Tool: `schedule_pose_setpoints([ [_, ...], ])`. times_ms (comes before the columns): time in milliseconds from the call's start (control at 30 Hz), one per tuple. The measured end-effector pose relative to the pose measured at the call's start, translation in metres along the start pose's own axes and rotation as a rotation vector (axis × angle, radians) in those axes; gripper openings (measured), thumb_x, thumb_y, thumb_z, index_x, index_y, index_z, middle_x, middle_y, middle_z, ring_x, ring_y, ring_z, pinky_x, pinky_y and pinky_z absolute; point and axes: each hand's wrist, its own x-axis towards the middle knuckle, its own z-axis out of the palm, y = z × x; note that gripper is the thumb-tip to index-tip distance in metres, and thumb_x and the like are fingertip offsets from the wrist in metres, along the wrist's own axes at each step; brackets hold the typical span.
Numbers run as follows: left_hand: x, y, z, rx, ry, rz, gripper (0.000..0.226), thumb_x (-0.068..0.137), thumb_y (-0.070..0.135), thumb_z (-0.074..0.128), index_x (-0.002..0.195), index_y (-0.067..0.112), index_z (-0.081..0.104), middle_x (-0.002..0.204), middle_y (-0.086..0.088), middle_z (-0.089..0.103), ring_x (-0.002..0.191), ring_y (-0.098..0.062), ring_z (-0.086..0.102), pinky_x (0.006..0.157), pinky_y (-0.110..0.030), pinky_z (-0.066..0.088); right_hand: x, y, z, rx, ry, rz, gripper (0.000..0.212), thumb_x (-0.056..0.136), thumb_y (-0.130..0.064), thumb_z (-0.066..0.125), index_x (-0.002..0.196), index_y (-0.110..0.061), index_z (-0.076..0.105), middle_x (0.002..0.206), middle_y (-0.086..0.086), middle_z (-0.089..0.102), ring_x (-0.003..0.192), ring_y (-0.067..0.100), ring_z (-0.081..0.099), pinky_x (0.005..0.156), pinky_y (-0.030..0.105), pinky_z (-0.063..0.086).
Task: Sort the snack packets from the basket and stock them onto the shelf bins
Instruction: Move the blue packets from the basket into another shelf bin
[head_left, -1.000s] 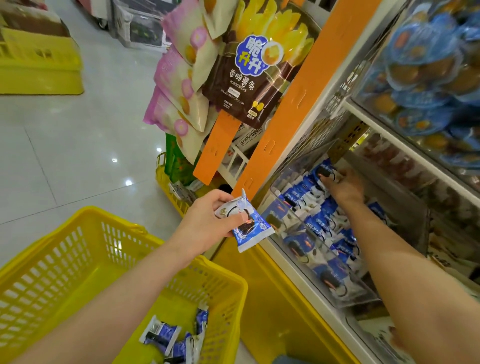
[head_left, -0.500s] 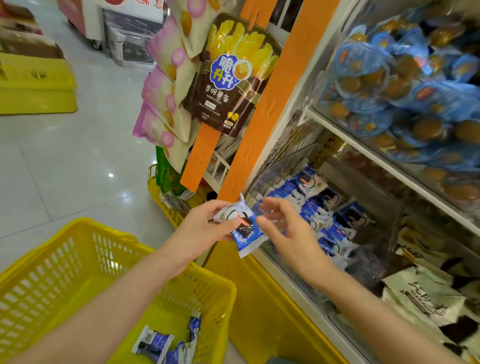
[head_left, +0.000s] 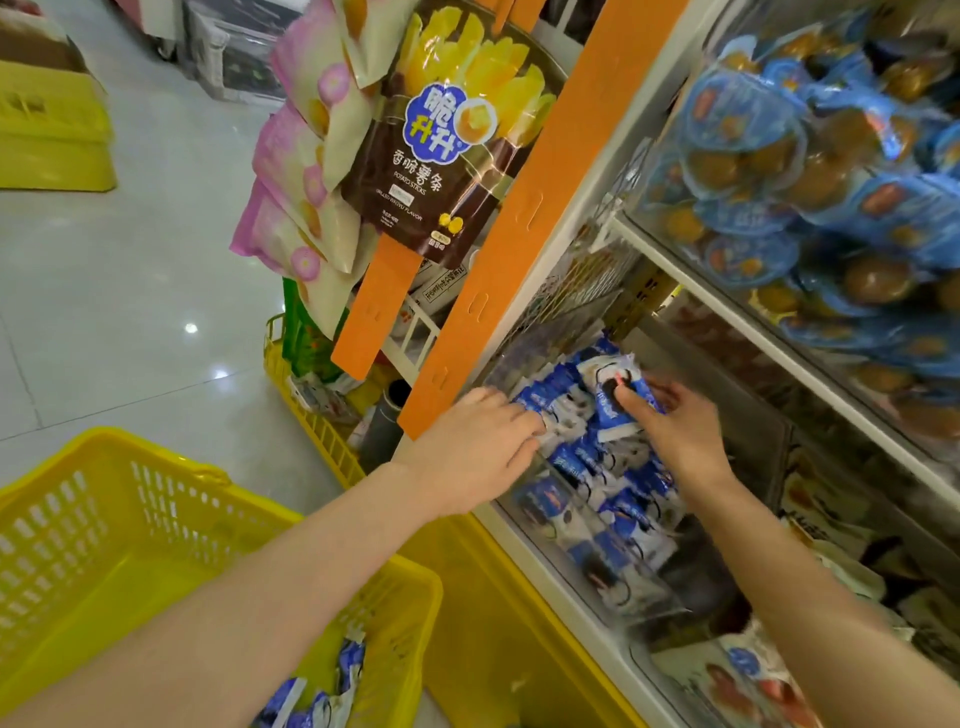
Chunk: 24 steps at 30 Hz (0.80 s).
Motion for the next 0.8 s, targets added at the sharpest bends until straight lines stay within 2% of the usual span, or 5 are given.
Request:
schedule_pose_setpoints([
  [100, -0.001, -0.005, 0.006, 0.014, 0.043, 0.041, 0.037, 0.101, 0.033, 0.028, 0.11, 0.021, 0.062, 0.104, 0.006, 0.064, 0.101, -0.012, 0.053, 0.102, -0.023, 0.015, 0.03, 0.008, 0.003, -0.078, 0.06, 0.025, 0.054, 0.085, -0.036, 0.066, 0.129, -0.009, 0.052, 0.132, 0.008, 0.055, 0.112, 0.018, 0.054, 0.08, 0.008, 0.038],
  [467, -0.004, -0.01, 0.007, -0.012, 0.014, 0.08, 0.046, 0.097, 0.034, 0.017, 0.112, 0.021, 0.059, 0.104, 0.006, 0.06, 0.104, -0.013, 0.048, 0.104, -0.025, 0.015, 0.064, 0.002, 0.024, -0.375, -0.062, -0.141, 0.053, 0.082, -0.035, 0.07, 0.126, -0.012, 0.053, 0.123, 0.005, 0.059, 0.105, 0.018, 0.056, 0.084, 0.022, 0.038],
  [667, -0.004, -0.011, 0.005, 0.004, -0.006, 0.09, 0.046, 0.096, 0.034, 0.018, 0.113, 0.02, 0.058, 0.107, 0.004, 0.06, 0.106, -0.015, 0.049, 0.106, -0.029, 0.02, 0.06, -0.001, 0.018, 0.514, -0.074, 0.266, 0.036, 0.084, -0.026, 0.067, 0.116, -0.011, 0.058, 0.123, 0.006, 0.061, 0.096, 0.011, 0.062, 0.065, 0.013, 0.051],
  [733, -0.004, -0.011, 0.005, 0.016, -0.016, 0.093, 0.046, 0.097, 0.034, 0.016, 0.114, 0.02, 0.056, 0.108, 0.005, 0.059, 0.107, -0.014, 0.048, 0.105, -0.028, 0.019, 0.06, 0.006, 0.022, 0.614, -0.062, 0.325, 0.034, 0.083, -0.014, 0.067, 0.114, -0.008, 0.054, 0.122, 0.013, 0.06, 0.096, 0.018, 0.065, 0.079, 0.024, 0.056],
  [800, -0.004, -0.012, 0.006, 0.014, -0.017, 0.09, 0.045, 0.097, 0.035, 0.016, 0.115, 0.021, 0.055, 0.11, 0.006, 0.058, 0.108, -0.013, 0.047, 0.106, -0.027, 0.017, 0.063, 0.015, 0.028, 0.403, -0.007, 0.337, 0.053, 0.078, -0.016, 0.072, 0.124, -0.007, 0.047, 0.126, 0.015, 0.056, 0.106, 0.025, 0.062, 0.097, 0.038, 0.049],
])
